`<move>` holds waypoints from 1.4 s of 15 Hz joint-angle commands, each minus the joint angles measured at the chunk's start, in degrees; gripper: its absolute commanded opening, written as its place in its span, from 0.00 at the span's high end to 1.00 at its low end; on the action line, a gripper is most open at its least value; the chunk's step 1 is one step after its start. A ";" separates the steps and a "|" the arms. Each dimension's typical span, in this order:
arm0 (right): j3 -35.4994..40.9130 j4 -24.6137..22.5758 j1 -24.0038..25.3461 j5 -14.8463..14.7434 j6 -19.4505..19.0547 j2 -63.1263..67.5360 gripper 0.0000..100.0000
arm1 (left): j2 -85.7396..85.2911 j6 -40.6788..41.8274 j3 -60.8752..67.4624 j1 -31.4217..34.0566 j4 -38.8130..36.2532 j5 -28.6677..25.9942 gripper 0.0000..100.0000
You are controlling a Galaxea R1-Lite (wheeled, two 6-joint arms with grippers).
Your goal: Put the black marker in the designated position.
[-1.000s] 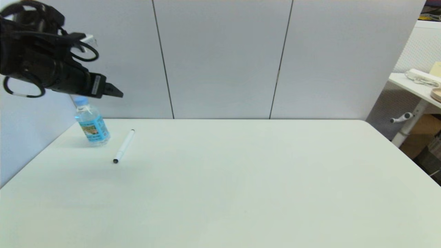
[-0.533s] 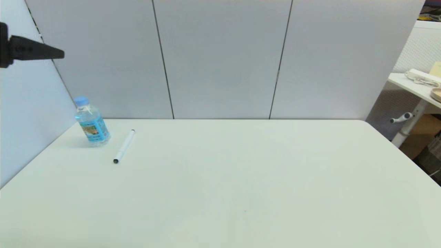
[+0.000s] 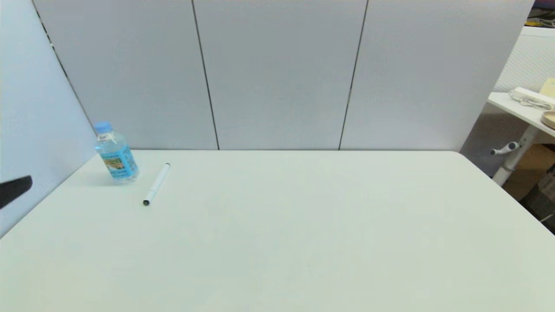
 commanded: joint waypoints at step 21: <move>0.00 -0.02 0.01 0.04 0.00 0.00 0.00 | -43.33 -9.66 47.08 2.72 -15.08 2.90 0.00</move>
